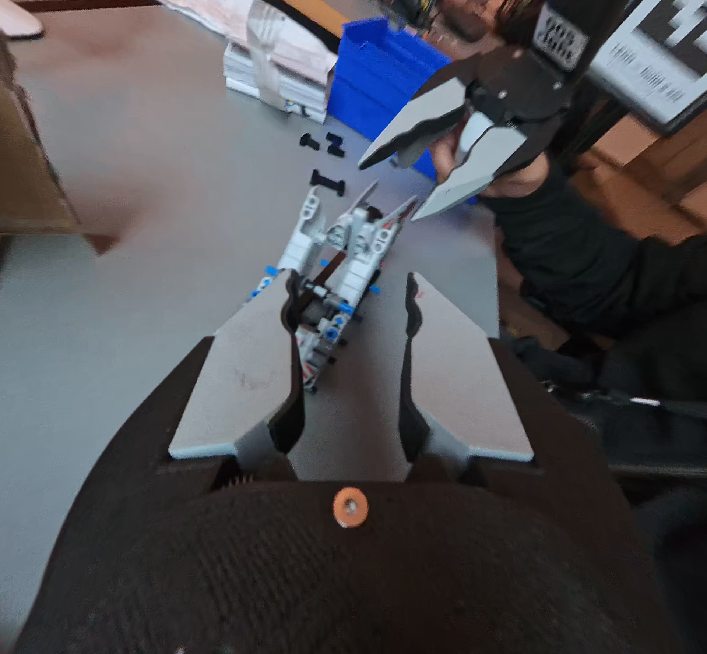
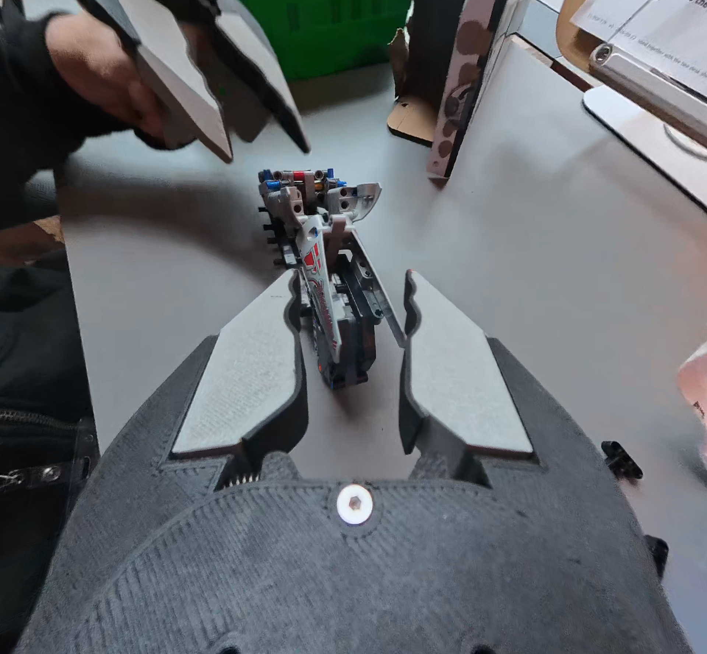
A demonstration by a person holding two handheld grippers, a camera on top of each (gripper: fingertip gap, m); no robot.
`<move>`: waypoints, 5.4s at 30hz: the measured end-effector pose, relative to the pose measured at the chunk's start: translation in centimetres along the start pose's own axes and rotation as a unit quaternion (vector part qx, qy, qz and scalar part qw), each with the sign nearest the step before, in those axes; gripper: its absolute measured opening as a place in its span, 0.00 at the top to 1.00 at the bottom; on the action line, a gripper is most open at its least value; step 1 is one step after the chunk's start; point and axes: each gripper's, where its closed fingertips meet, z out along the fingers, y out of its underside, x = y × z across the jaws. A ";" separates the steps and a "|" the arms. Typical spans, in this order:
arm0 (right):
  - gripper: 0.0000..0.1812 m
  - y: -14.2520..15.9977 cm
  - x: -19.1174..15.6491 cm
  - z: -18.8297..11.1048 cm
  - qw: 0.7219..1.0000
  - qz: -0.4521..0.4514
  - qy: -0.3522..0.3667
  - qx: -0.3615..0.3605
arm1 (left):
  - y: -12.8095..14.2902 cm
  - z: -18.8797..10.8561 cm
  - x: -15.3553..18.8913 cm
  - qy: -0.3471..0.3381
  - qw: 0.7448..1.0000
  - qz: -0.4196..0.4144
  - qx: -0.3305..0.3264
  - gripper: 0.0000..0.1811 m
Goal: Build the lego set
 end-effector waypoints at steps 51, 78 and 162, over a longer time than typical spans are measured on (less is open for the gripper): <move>0.65 1.3 3.1 0.3 0.993 0.074 -0.014 0.088 | 5.5 1.8 -3.0 0.066 0.981 -0.160 -0.091 0.66; 0.97 3.1 -3.5 4.5 0.984 -0.103 -0.133 -0.066 | 1.3 -0.2 -2.5 0.078 0.989 -0.127 -0.006 0.69; 0.97 -3.3 -0.9 5.3 0.980 0.174 -0.091 0.029 | -0.8 4.3 -3.0 -0.406 0.837 0.361 -0.068 0.96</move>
